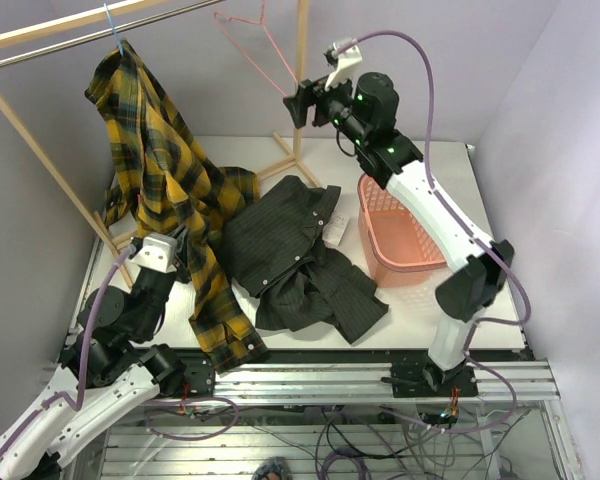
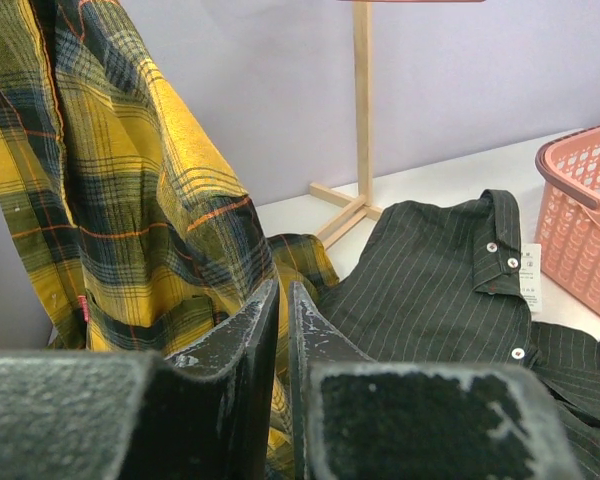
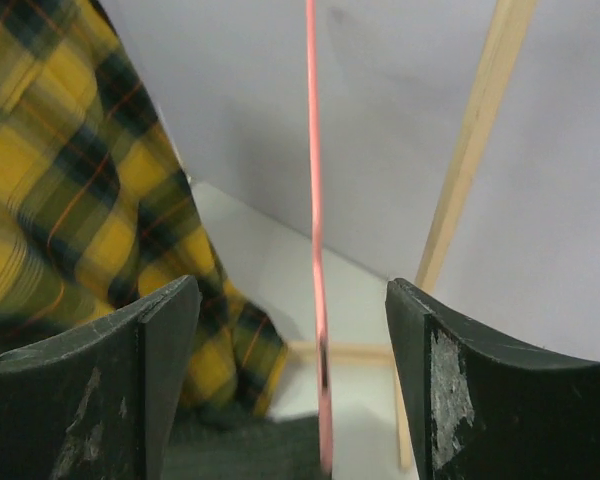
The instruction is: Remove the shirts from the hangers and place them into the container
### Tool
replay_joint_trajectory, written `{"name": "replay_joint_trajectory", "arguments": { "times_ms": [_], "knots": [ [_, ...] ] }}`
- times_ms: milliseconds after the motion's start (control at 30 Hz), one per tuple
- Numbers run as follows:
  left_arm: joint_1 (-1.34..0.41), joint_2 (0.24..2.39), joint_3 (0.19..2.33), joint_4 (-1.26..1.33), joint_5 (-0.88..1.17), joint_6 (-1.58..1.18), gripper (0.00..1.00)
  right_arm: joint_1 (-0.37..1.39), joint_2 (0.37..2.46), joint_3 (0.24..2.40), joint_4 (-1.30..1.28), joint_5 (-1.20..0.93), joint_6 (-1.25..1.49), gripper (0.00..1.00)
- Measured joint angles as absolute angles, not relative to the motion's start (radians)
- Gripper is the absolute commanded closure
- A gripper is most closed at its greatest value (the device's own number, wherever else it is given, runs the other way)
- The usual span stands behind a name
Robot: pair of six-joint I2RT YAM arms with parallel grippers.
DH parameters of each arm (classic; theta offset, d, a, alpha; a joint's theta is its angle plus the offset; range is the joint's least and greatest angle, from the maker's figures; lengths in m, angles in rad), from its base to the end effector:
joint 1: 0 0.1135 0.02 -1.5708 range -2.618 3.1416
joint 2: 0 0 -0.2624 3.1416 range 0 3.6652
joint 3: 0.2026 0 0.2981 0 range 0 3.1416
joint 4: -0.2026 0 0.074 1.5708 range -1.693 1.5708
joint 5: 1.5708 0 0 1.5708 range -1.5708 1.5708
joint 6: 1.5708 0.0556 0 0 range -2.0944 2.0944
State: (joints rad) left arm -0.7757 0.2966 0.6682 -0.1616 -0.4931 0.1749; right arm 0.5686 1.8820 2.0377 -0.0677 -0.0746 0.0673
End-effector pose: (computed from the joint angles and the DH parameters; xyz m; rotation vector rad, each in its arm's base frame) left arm 0.1181 -0.0790 0.3777 0.2401 1.3672 -0.1660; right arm 0.4262 0.2773 0.4792 -0.4335 1.4455 0.5682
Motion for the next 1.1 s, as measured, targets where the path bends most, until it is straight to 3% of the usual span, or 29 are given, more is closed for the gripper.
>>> {"name": "replay_joint_trajectory", "arguments": {
  "times_ms": [133, 367, 733, 1100],
  "knots": [
    [-0.774, 0.302, 0.668, -0.162, -0.49, 0.174, 0.81, 0.574, 1.719, 1.845, -0.108, -0.081, 0.085, 0.24],
    [-0.773, 0.319, 0.669, -0.162, -0.477, 0.167, 0.81, 0.624, 1.482, 1.598, -0.222, -0.142, 0.169, 0.13],
    [-0.769, 0.334, 0.67, -0.162, -0.459, 0.162, 0.81, 0.848, 1.425, 1.004, -0.221, -0.131, 0.482, 0.03],
    [-0.768, 0.333, 0.674, -0.162, -0.441, 0.148, 0.81, 0.995, 1.403, 0.902, -0.03, 0.119, 0.862, 0.0]
  ]
}}
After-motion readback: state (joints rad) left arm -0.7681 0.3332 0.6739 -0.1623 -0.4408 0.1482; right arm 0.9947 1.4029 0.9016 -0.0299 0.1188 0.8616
